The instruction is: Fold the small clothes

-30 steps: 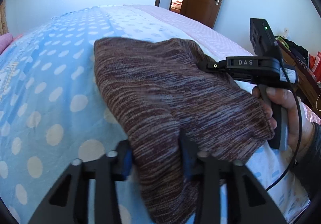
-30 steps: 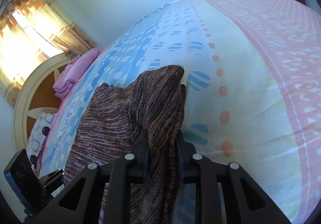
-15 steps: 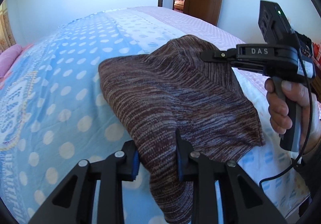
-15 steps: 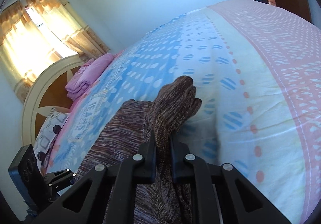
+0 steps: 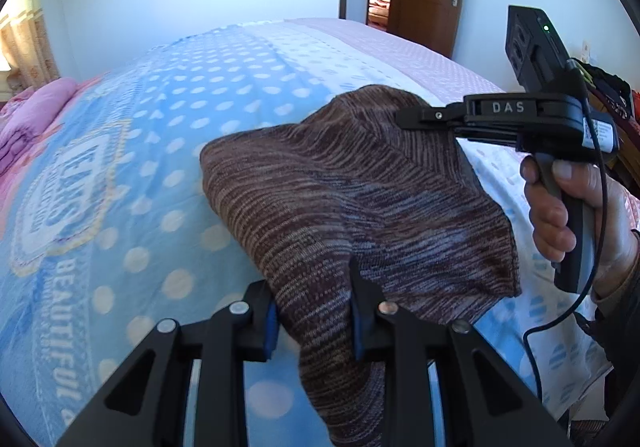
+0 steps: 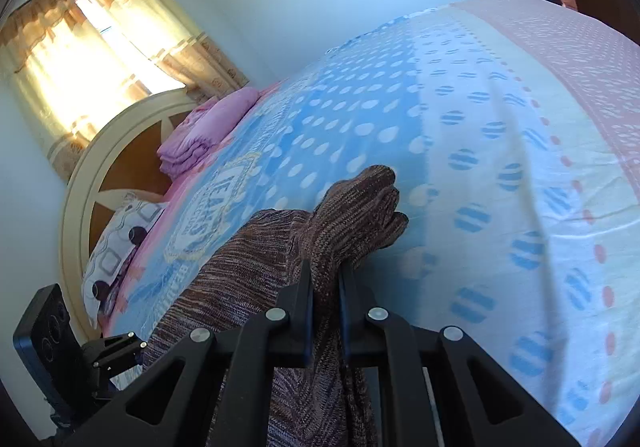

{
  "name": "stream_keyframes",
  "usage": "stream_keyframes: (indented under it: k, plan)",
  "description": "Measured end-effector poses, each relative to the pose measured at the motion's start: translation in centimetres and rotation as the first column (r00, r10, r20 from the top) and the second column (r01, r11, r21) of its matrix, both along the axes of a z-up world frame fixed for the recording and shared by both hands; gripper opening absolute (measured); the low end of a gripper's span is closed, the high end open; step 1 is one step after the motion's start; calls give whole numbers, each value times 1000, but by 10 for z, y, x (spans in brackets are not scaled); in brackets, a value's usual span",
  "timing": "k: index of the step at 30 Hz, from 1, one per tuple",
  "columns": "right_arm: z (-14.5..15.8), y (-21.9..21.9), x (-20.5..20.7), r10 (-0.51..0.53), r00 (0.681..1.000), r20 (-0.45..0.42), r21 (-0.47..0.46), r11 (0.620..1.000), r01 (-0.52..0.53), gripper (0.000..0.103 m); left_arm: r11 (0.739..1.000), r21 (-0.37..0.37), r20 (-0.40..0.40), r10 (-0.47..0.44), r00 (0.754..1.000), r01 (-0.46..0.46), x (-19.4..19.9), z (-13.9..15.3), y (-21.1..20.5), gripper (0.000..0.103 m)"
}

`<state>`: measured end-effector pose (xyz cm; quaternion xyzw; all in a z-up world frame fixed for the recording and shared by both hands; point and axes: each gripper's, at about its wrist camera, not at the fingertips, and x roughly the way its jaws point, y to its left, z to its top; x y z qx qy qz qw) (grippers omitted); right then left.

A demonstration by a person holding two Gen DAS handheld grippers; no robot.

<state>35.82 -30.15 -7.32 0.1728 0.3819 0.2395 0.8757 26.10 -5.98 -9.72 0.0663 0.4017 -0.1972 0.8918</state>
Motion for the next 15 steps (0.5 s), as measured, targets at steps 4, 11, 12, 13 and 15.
stream_keyframes:
  k: [4,11,12,13,15]
  plan:
    - [4,25,-2,41,999,9,16,999,-41,10,999,4,14,34,999,-35,-10,3,22,28]
    - [10,72,-2,106,994,24,41,993,-107,9,996,11,40,84,996,-85,-26,11,55,28]
    - [12,77,-2,111,993,26,43,993,-112,9,996,5,41,91,995,-91,-27,12,60,28]
    - [13,82,-3,119,992,28,47,992,-120,9,995,0,40,96,995,-96,-29,12,64,28]
    - [15,93,-3,136,990,32,50,989,-137,9,993,-9,40,114,993,-114,-34,12,72,28]
